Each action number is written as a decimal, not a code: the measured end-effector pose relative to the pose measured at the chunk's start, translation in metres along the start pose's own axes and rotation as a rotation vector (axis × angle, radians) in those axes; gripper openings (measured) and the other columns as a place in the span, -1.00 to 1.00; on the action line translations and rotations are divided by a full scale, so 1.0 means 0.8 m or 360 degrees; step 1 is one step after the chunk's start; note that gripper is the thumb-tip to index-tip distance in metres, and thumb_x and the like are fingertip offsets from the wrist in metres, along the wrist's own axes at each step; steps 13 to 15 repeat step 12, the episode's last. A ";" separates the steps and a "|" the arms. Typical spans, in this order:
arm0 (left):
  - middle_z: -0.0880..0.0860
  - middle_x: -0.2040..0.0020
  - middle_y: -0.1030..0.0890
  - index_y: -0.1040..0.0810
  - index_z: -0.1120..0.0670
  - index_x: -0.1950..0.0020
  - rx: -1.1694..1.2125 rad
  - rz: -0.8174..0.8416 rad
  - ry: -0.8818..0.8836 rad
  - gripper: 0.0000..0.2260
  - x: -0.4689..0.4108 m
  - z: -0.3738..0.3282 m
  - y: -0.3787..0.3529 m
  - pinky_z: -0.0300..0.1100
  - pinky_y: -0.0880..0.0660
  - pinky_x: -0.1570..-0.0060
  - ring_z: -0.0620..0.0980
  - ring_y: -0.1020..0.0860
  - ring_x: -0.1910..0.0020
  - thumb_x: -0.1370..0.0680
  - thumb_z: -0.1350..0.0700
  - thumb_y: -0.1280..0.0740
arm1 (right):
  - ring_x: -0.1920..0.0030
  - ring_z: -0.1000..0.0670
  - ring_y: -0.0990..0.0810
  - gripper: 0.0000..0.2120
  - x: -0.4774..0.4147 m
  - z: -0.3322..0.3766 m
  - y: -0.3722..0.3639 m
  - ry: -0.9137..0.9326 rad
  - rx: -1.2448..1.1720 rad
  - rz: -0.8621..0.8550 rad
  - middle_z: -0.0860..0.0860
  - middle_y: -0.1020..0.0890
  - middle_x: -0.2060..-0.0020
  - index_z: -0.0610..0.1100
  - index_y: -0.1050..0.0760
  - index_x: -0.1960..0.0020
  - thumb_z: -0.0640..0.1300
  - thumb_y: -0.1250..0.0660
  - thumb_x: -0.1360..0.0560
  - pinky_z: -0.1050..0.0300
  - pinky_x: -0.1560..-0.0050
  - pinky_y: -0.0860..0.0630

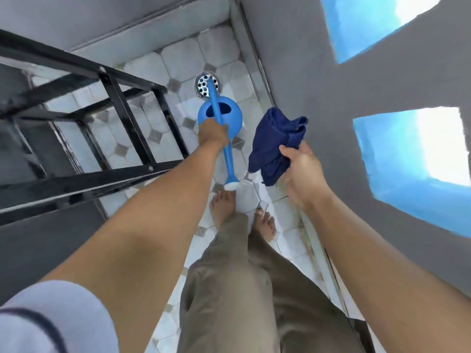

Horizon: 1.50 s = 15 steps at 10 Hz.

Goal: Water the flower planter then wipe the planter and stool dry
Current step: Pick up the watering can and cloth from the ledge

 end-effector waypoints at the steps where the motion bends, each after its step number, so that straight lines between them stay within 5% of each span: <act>1: 0.16 0.01 -0.64 -0.54 0.23 -0.06 -0.0001 -0.0027 -0.0052 -0.71 -0.012 0.012 -0.018 -0.01 -0.59 0.14 0.16 -0.64 0.11 -0.55 -0.01 -0.31 | 0.02 0.01 -0.67 -0.66 -0.010 -0.007 0.002 -0.0033 0.0024 -0.0019 0.05 -0.71 0.05 0.04 -0.56 -0.09 -0.37 -0.20 -0.59 0.00 -0.16 -0.56; 3: 0.15 -0.09 -0.61 -0.48 0.13 -0.08 0.0296 -0.0029 0.0043 -0.70 -0.024 0.019 -0.025 0.10 -0.63 0.10 0.18 -0.66 0.09 -0.53 -0.08 -0.29 | 0.08 -0.04 -0.57 -0.76 -0.008 -0.001 0.002 0.0010 0.0135 -0.0032 0.02 -0.68 0.15 -0.06 -0.61 0.03 -0.29 -0.24 -0.45 0.06 0.02 -0.48; 4: 0.15 -0.19 -0.60 -0.46 0.10 -0.25 0.0847 0.0048 0.0226 -0.50 0.026 0.022 -0.010 0.09 -0.62 0.01 0.14 -0.65 -0.03 -0.51 -0.25 -0.22 | -0.21 -0.18 -0.57 -0.57 -0.001 0.006 0.002 -0.0128 -0.0162 0.0181 -0.12 -0.64 -0.18 -0.21 -0.51 -0.27 -0.17 -0.24 -0.43 -0.17 -0.27 -0.45; 5: 0.11 -0.25 -0.62 -0.55 0.06 -0.32 0.1745 0.0876 0.0402 -0.37 0.107 0.024 0.001 0.06 -0.55 -0.18 0.14 -0.60 -0.22 -0.48 -0.38 -0.21 | -0.40 -0.23 -0.48 -0.55 0.008 0.018 -0.011 -0.0226 -0.0351 0.0447 -0.21 -0.53 -0.37 -0.21 -0.43 -0.40 0.00 -0.15 -0.61 -0.24 -0.41 -0.37; 6: 0.14 -0.43 -0.46 -0.42 0.06 -0.46 0.2227 0.1187 0.0167 -0.34 0.147 0.040 0.015 0.11 -0.34 -0.40 0.16 -0.43 -0.42 -0.51 -0.34 -0.22 | -0.32 -0.16 -0.57 -0.57 0.001 0.025 -0.030 -0.0210 -0.0263 0.0464 -0.17 -0.62 -0.29 -0.19 -0.50 -0.36 0.08 -0.20 -0.65 -0.17 -0.39 -0.44; 7: 0.17 -0.40 -0.49 -0.38 0.17 -0.47 0.2186 0.0931 -0.0026 -0.49 0.143 0.052 0.024 0.02 -0.44 -0.33 0.13 -0.47 -0.38 -0.57 0.00 -0.34 | -0.27 -0.09 -0.62 -0.56 -0.018 0.022 -0.046 -0.0120 -0.0024 0.0250 -0.09 -0.66 -0.23 -0.14 -0.51 -0.36 0.07 -0.37 -0.57 -0.08 -0.31 -0.53; 8: 0.15 -0.21 -0.64 -0.49 0.21 -0.35 0.1908 0.0364 0.0057 -0.53 0.118 0.064 0.039 -0.04 -0.59 -0.12 0.12 -0.61 -0.20 -0.45 0.30 -0.48 | 0.03 0.11 -0.67 -0.86 -0.041 0.017 -0.059 -0.0058 0.0435 0.0094 0.06 -0.72 0.04 -0.04 -0.61 -0.05 -0.01 -0.43 -0.55 0.16 -0.09 -0.57; 9: 0.08 -0.18 -0.65 -0.54 0.13 -0.27 0.1555 0.0085 0.0033 -0.51 0.084 0.069 0.056 0.00 -0.59 -0.12 0.05 -0.64 -0.13 -0.36 0.23 -0.56 | 0.26 0.20 -0.56 -0.93 -0.068 0.015 -0.072 -0.0007 0.0720 0.0004 0.09 -0.63 0.21 -0.04 -0.58 0.09 -0.09 -0.45 -0.54 0.38 0.30 -0.49; 11: 0.05 -0.23 -0.57 -0.45 0.13 -0.34 0.1179 -0.0018 -0.0135 -0.52 0.046 0.051 0.065 -0.03 -0.54 -0.20 0.02 -0.57 -0.16 -0.46 0.19 -0.49 | 0.05 -0.01 -0.62 -0.81 -0.113 0.009 -0.082 0.0109 0.0913 -0.0014 -0.01 -0.66 0.08 -0.12 -0.61 -0.10 -0.10 -0.47 -0.52 0.21 0.12 -0.52; 12: 0.04 -0.35 -0.47 -0.29 0.08 -0.49 0.0894 0.0014 -0.0072 -0.38 0.041 0.056 0.068 -0.04 -0.48 -0.28 0.02 -0.49 -0.26 -0.49 0.11 -0.46 | -0.35 -0.13 -0.51 -0.46 -0.119 0.005 -0.071 0.0005 0.1431 -0.0020 -0.12 -0.54 -0.35 -0.19 -0.40 -0.45 -0.02 -0.42 -0.55 0.05 -0.31 -0.43; 15: 0.04 -0.35 -0.47 -0.29 0.08 -0.49 0.0894 0.0014 -0.0072 -0.38 0.041 0.056 0.068 -0.04 -0.48 -0.28 0.02 -0.49 -0.26 -0.49 0.11 -0.46 | -0.35 -0.13 -0.51 -0.46 -0.119 0.005 -0.071 0.0005 0.1431 -0.0020 -0.12 -0.54 -0.35 -0.19 -0.40 -0.45 -0.02 -0.42 -0.55 0.05 -0.31 -0.43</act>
Point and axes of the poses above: each hand's wrist, its own x-axis away from the middle knuckle, its own y-axis out of the back of the hand, z = x × y, the point moved 2 cm from there along -x, towards the middle knuckle
